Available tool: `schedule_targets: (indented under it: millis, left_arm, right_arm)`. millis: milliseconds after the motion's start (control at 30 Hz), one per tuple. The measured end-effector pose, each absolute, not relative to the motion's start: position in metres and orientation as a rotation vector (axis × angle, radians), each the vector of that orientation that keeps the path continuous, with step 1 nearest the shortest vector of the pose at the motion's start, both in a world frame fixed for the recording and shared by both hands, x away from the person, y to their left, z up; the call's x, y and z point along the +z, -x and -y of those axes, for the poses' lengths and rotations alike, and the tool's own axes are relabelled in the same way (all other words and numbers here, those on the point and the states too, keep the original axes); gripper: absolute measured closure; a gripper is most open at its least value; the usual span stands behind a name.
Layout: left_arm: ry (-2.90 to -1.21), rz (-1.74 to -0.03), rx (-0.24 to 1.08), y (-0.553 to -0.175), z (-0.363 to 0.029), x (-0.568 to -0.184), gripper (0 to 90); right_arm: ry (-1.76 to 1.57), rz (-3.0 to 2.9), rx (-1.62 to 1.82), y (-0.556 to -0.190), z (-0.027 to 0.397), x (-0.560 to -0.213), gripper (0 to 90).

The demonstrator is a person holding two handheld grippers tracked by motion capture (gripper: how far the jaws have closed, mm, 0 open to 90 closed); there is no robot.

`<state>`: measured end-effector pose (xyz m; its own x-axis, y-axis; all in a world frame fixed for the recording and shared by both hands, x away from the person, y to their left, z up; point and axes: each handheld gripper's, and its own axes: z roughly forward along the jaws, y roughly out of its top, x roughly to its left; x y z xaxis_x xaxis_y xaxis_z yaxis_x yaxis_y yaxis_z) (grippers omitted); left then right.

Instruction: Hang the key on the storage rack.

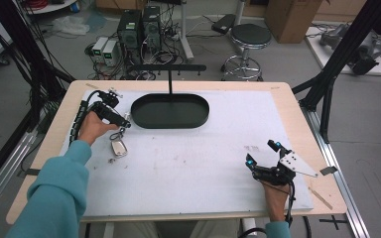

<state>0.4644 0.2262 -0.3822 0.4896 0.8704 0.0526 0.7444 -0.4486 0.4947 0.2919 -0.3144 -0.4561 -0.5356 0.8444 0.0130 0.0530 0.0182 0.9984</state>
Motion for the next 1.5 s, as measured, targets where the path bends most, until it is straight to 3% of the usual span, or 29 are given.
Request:
schedule_targets:
  millis: [700, 1067, 1500]
  left_arm:
    - [-2.378, -1.458, 0.272, -0.472, -0.216, -0.401, 29.3]
    - [-2.386, -1.532, 0.248, -0.475, -0.212, -0.406, 50.1]
    - [-2.331, -1.618, 0.222, -0.478, -0.214, -0.409, 59.2]
  right_arm:
    - [-0.928, -1.659, 1.589, -0.292, 0.315, -0.456, 2.6]
    - [-0.929, -1.654, 1.590, -0.293, 0.315, -0.456, 2.6]
    - [-0.929, -1.655, 1.591, -0.293, 0.315, -0.456, 2.6]
